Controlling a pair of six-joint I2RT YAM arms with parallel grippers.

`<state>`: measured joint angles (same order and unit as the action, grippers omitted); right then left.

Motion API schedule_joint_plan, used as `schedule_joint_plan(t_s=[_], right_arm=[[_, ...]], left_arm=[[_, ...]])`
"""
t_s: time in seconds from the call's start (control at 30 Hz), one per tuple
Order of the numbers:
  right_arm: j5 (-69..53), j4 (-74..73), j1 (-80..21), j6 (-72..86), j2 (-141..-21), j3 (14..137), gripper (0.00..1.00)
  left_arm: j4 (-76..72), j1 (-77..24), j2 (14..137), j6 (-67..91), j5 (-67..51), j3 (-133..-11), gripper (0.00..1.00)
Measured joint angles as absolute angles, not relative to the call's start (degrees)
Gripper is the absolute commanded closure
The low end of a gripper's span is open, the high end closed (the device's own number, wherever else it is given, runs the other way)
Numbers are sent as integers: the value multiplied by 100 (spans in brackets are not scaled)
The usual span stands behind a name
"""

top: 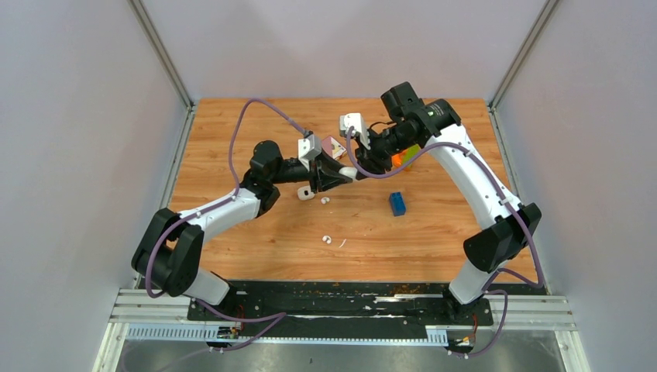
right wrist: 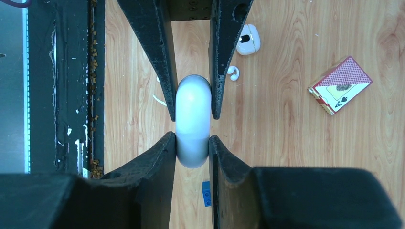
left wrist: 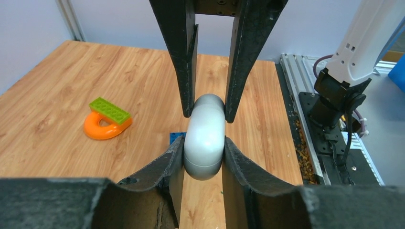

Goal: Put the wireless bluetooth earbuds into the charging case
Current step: Open the charging case.

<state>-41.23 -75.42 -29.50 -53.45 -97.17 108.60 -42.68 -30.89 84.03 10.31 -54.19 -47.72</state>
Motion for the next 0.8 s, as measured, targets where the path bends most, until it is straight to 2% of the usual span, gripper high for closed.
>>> schedule_joint_plan(t_s=[0.2,0.53,0.67,0.8], right_arm=[[-4099,-7557,-2930,-5288,-9727,10932,88],[-4097,-7555,-2880,-5258,-9732,10986,89],[-4097,-7555,-2880,-5258,-9732,11002,89],[-4095,-7564,-2880,-5256,-9732,11002,88]], left_arm=[[-4270,-3089,8403,1013,-5452,-4772,52],[-4261,-3089,8403,1011,-5446,-4772,51],[-4263,-3089,8409,1011,-5435,-4772,58],[-4265,-3087,8466,1009,-5411,-4775,72]])
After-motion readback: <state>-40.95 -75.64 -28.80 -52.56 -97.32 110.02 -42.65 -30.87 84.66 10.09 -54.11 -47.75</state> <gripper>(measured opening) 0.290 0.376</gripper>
